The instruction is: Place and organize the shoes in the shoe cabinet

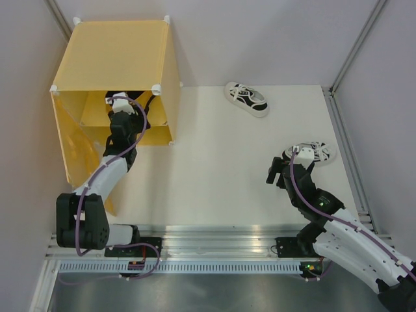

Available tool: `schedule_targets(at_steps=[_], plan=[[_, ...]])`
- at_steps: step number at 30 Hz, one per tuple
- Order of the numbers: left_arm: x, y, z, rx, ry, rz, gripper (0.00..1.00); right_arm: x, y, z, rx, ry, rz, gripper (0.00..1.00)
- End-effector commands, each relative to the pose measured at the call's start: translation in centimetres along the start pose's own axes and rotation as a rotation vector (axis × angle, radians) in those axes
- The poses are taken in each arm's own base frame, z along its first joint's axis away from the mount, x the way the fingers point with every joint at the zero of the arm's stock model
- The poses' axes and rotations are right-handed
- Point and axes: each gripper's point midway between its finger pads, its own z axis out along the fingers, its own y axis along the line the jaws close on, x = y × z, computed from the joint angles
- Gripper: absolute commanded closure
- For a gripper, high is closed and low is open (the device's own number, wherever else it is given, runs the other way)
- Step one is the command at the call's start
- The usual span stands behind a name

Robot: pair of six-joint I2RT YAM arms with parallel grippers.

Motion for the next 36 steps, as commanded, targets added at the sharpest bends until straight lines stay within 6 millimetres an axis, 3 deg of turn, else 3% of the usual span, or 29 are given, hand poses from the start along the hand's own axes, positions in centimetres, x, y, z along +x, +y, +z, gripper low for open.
schedule_targets(at_steps=[1,2,3,6,8,9,11,14,16,19,22,24,26,28,29,31,32,33,34,35,36], plan=[[-2.7,-0.4,-2.0,0.022,-0.037,-0.045,0.23,-0.5,0.5,0.0,-0.021,-0.016,0.013,0.10],[-3.5,-0.4,-2.8,0.022,-0.048,-0.050,0.21,-0.4,0.5,0.0,-0.020,-0.012,0.009,0.10],[-2.1,0.0,-3.5,0.007,0.025,-0.041,0.18,-0.5,0.5,0.0,-0.023,-0.013,0.009,0.10],[-1.8,0.0,-5.8,0.011,0.091,-0.075,0.08,-0.5,0.6,0.1,-0.019,-0.010,0.005,0.10],[0.4,0.1,-7.6,0.020,0.179,-0.088,0.02,-0.7,0.6,0.2,-0.016,-0.013,0.008,0.10],[0.1,0.2,-8.8,0.025,0.175,-0.099,0.00,-0.7,0.7,0.2,-0.014,-0.010,0.009,0.10],[1.6,0.3,-10.4,0.029,0.246,-0.108,0.00,-0.7,0.8,0.4,-0.008,-0.003,0.004,0.10],[1.9,0.0,-13.2,0.065,0.299,-0.108,0.00,-1.0,0.8,0.6,0.013,0.002,-0.002,0.10],[0.8,-0.5,-14.9,0.114,0.294,-0.085,0.00,-1.2,0.3,0.9,0.056,0.005,-0.016,0.10],[0.5,-1.8,-17.6,0.219,0.308,-0.088,0.00,-2.6,0.2,0.9,0.097,-0.017,-0.019,0.10],[1.3,-2.6,-18.9,0.285,0.309,-0.106,0.00,-4.6,0.3,1.3,0.151,-0.048,-0.040,0.09],[1.2,-2.5,-19.3,0.293,0.274,-0.103,0.00,-5.1,0.5,2.4,0.196,-0.041,-0.075,0.09],[2.2,-2.1,-19.4,0.281,0.259,-0.106,0.00,-7.1,1.6,3.2,0.206,-0.057,-0.082,0.09],[2.1,-2.1,-19.3,0.286,0.227,-0.118,0.00,-7.6,2.0,5.4,0.239,-0.030,-0.103,0.09],[2.8,-2.0,-19.3,0.284,0.232,-0.124,0.00,-9.6,3.0,5.9,0.229,-0.056,-0.085,0.09],[2.6,-2.1,-19.5,0.297,0.205,-0.128,0.00,-10.0,3.4,8.7,0.250,-0.019,-0.118,0.09],[2.8,-2.1,-19.6,0.300,0.203,-0.123,0.00,-12.5,4.5,9.3,0.229,-0.056,-0.092,0.09],[3.1,-2.0,-19.6,0.301,0.204,-0.121,0.00,-13.1,4.8,10.5,0.227,-0.048,-0.112,0.09],[3.1,-2.3,-19.7,0.312,0.202,-0.116,0.00,-12.4,4.5,12.8,0.239,-0.003,-0.129,0.09],[3.2,-2.4,-19.8,0.318,0.203,-0.112,0.00,-14.6,5.3,13.7,0.227,-0.024,-0.113,0.10],[3.4,-2.4,-19.9,0.321,0.204,-0.109,0.00,-15.2,5.3,14.7,0.233,-0.017,-0.109,0.10]])
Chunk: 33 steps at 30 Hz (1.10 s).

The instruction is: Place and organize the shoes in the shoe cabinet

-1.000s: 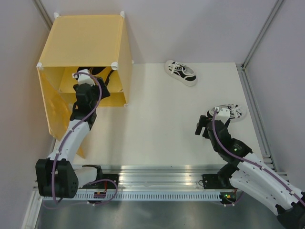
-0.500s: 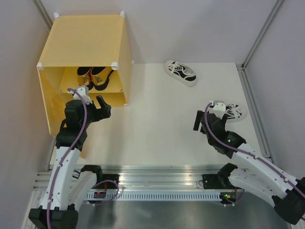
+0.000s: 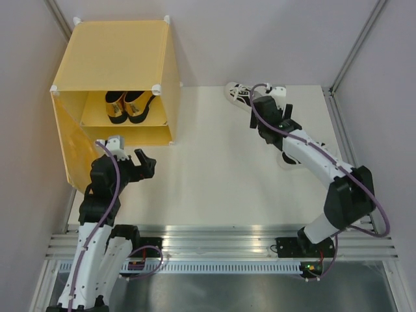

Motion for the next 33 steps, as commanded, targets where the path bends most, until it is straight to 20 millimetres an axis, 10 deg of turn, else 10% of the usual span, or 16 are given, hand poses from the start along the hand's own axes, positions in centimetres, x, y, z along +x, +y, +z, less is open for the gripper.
schedule_targets(at_steps=[1,4,10,26,33], plan=[[-1.2,-1.3,-0.3,0.060,-0.064,0.005,0.00,-3.6,1.0,4.5,-0.009,-0.008,0.000,0.10],[-1.3,-1.2,-0.4,0.044,-0.080,0.019,0.00,-7.1,1.5,7.1,-0.047,-0.026,0.066,0.12],[-0.9,-1.2,0.0,0.048,-0.061,0.034,0.01,-8.0,2.1,13.1,-0.087,0.003,0.064,0.16],[-0.2,-0.9,0.4,0.034,-0.039,0.044,0.01,-5.2,3.5,23.9,-0.093,0.058,0.074,0.23],[-0.3,-0.9,0.4,0.034,-0.041,0.048,0.01,-3.2,4.4,25.6,-0.146,0.118,0.055,0.46]])
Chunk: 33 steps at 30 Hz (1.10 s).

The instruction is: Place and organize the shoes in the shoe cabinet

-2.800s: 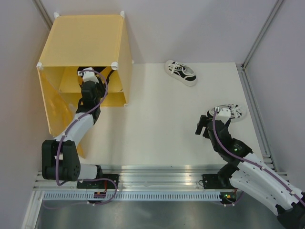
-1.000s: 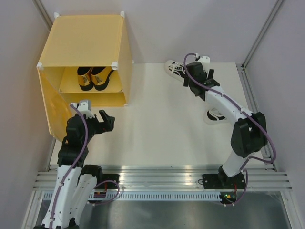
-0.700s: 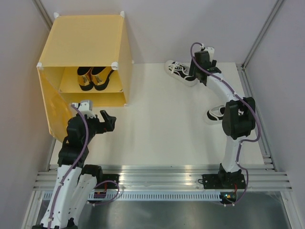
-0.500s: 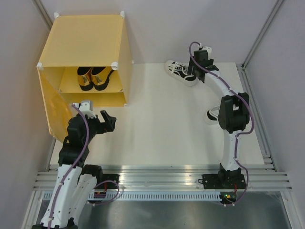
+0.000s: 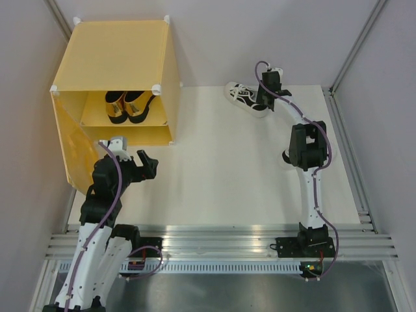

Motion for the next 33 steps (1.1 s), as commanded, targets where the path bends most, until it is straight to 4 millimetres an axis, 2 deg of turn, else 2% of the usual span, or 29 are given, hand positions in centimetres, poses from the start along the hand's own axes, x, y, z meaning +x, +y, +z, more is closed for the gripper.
schedule_targets(at_steps=[1,3,4,5,6,7,11,12,13,14,15,16,17,18,19,20,21,23,24,26,27,29,31,33], plan=[[-0.6,-0.1,0.2,0.004,-0.027,0.025,0.01,-1.0,0.9,-0.4,-0.061,0.005,-0.004,0.55],[-0.7,0.0,0.3,0.002,-0.031,0.024,0.01,-0.7,1.6,-1.3,-0.105,0.029,0.001,0.67],[-0.7,-0.1,0.2,0.006,-0.031,0.025,0.01,-0.6,1.7,-1.6,-0.114,0.037,0.008,0.79],[-0.7,-0.1,0.3,0.004,-0.030,0.025,0.02,-0.5,2.0,-2.1,-0.130,0.046,0.021,0.86],[-0.7,-0.1,0.3,0.004,-0.030,0.026,0.02,-1.4,2.4,-3.4,-0.157,0.036,0.033,0.92],[-0.7,-0.1,0.2,0.003,-0.034,0.026,0.02,-0.5,2.1,-3.8,-0.157,0.060,0.040,0.99],[-0.7,-0.1,0.1,0.005,-0.036,0.026,0.02,-0.4,1.6,-7.5,-0.131,0.061,0.112,0.99],[-0.8,-0.2,0.0,0.008,-0.042,0.028,0.02,1.7,1.5,-7.9,-0.109,0.101,0.136,0.99],[-1.0,-0.2,-0.1,0.005,-0.047,0.028,0.02,0.7,1.4,-9.7,-0.112,0.074,0.160,0.99],[-1.0,-0.3,-0.1,0.009,-0.049,0.028,0.02,1.3,1.8,-10.6,-0.107,0.078,0.168,0.99],[-1.0,-0.3,-0.2,0.008,-0.053,0.027,0.02,3.5,1.6,-11.1,-0.087,0.115,0.185,0.99],[-1.1,-0.3,-0.2,0.009,-0.054,0.026,0.02,3.0,1.5,-12.7,-0.084,0.090,0.201,0.99],[-1.1,-0.3,-0.3,0.011,-0.058,0.028,0.02,3.8,1.6,-13.6,-0.077,0.092,0.209,0.99],[-1.1,-0.4,-0.3,0.013,-0.058,0.027,0.02,6.6,1.9,-14.2,-0.060,0.130,0.203,0.99],[-1.2,-0.4,-0.4,0.012,-0.063,0.028,0.02,7.5,2.1,-14.9,-0.050,0.132,0.239,0.99],[-1.2,-0.5,-0.5,0.016,-0.065,0.028,0.02,7.1,2.0,-16.5,-0.047,0.099,0.268,0.99],[-1.2,-0.5,-0.5,0.018,-0.064,0.027,0.02,10.2,2.2,-17.0,-0.032,0.133,0.261,0.99],[-1.2,-0.5,-0.6,0.018,-0.072,0.027,0.02,11.2,3.5,-19.3,-0.054,0.112,0.325,1.00],[-1.3,-0.6,-0.7,0.023,-0.073,0.026,0.02,13.4,3.0,-19.6,-0.039,0.133,0.330,0.99],[-1.3,-0.7,-0.8,0.026,-0.077,0.026,0.02,15.3,4.4,-21.1,-0.057,0.140,0.368,0.99],[-1.4,-0.7,-0.9,0.026,-0.082,0.025,0.02,16.3,3.8,-21.9,-0.040,0.137,0.381,0.99],[-1.5,-0.8,-0.9,0.032,-0.085,0.025,0.02,17.7,5.0,-23.4,-0.054,0.143,0.411,0.99],[-1.4,-0.7,-1.0,0.027,-0.087,0.026,0.01,18.9,5.3,-24.6,-0.057,0.148,0.415,0.99],[-1.4,-0.7,-1.0,0.026,-0.087,0.024,0.02,19.9,6.4,-25.8,-0.081,0.163,0.407,0.94]])
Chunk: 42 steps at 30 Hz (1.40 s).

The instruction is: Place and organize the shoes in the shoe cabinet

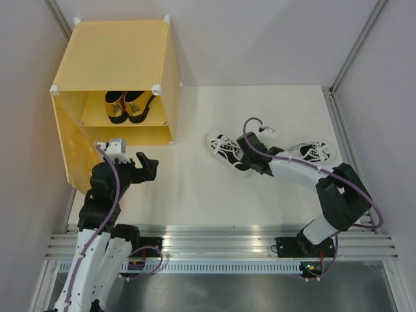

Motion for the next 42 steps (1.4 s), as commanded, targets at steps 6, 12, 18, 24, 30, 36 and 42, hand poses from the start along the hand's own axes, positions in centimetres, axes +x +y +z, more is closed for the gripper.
schedule_targets(at_steps=[6,12,18,24,30,36,42], plan=[[-0.5,-0.3,0.3,0.010,-0.020,-0.004,0.01,4.4,5.0,-3.7,-0.135,0.051,0.019,0.76],[0.0,-1.4,0.4,0.052,0.045,-0.054,0.01,10.0,8.5,-6.0,-0.248,0.171,-0.165,0.65],[0.7,-3.3,0.2,0.127,0.154,-0.132,0.01,15.3,11.6,-9.9,-0.413,0.259,-0.366,0.61],[0.9,-5.0,0.5,0.177,0.215,-0.220,0.02,15.3,12.4,-11.6,-0.453,0.206,-0.433,0.53],[1.1,-6.3,1.5,0.160,0.259,-0.226,0.02,12.5,10.6,-9.4,-0.378,0.130,-0.411,0.50],[4.5,-10.0,2.8,0.160,0.354,-0.175,0.02,9.7,8.6,-7.0,-0.320,0.114,-0.382,0.49],[8.1,-13.5,4.9,0.151,0.426,-0.170,0.02,6.8,8.0,-5.9,-0.306,0.088,-0.370,0.49]])
